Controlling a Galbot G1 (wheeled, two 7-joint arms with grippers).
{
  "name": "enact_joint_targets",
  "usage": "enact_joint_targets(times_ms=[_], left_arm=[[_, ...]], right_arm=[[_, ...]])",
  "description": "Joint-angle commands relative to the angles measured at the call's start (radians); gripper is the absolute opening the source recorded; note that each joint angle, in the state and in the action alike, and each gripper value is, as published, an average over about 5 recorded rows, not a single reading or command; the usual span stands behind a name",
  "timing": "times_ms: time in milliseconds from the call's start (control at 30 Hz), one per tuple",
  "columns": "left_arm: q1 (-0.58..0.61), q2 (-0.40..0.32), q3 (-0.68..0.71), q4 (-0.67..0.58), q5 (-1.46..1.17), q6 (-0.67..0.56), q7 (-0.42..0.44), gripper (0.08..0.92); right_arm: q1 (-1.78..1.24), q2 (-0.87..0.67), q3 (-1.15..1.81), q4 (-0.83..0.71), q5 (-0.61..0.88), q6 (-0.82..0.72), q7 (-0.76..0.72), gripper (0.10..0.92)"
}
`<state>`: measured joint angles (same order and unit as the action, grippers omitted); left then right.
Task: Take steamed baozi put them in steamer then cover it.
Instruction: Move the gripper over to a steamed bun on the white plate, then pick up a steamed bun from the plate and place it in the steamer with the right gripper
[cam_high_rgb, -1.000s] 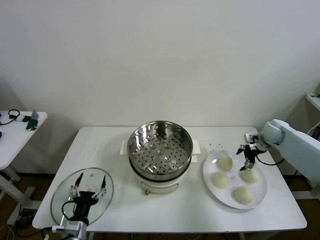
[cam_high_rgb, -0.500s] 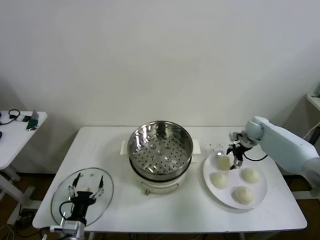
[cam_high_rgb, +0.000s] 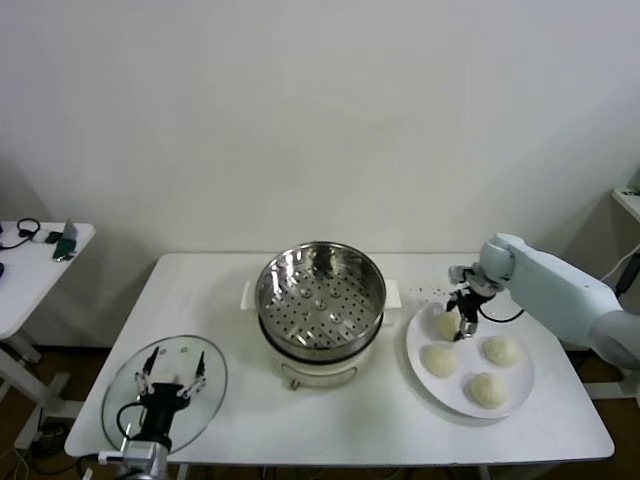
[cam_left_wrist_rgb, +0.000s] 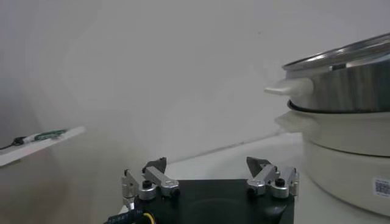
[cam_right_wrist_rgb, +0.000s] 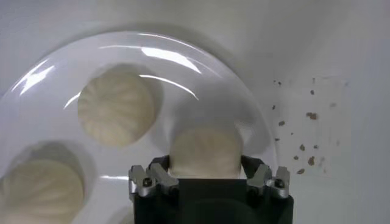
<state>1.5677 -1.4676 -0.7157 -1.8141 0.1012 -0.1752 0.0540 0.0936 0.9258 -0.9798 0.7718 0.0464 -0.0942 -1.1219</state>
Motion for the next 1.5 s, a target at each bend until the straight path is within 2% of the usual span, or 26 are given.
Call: enact_joint_targets(times_ms=[33, 400, 733, 867, 1067, 1267, 1500], left_arm=[[0.0, 0.003, -0.002, 0.0, -0.005, 0.0, 0.001, 0.823], [0.004, 0.004, -0.003, -0.001, -0.018, 0.002, 0.003, 0.823], [0.016, 0.008, -0.012, -0.019, -0.032, 0.012, 0.005, 0.823], [0.025, 0.011, -0.007, -0.026, -0.033, 0.014, 0.005, 0.823], [0.026, 0.011, 0.006, -0.024, -0.032, 0.016, 0.005, 0.823], [0.024, 0.015, 0.018, -0.024, -0.028, 0.018, 0.006, 0.823], [0.029, 0.023, 0.023, -0.022, -0.028, 0.018, 0.007, 0.823]], right_arm=[[0.006, 0.009, -0.014, -0.002, 0.0, 0.004, -0.004, 0.737], [0.062, -0.016, -0.055, 0.036, 0.017, 0.032, -0.004, 0.704], [0.462, 0.005, -0.415, 0.138, 0.128, 0.21, -0.015, 0.713], [0.64, 0.049, -0.544, 0.179, 0.167, 0.29, -0.021, 0.717], [0.766, 0.133, -0.586, 0.264, 0.138, 0.389, -0.022, 0.713], [0.774, 0.243, -0.528, 0.344, 0.086, 0.465, -0.015, 0.716], [0.703, 0.393, -0.458, 0.34, 0.008, 0.506, -0.01, 0.719]])
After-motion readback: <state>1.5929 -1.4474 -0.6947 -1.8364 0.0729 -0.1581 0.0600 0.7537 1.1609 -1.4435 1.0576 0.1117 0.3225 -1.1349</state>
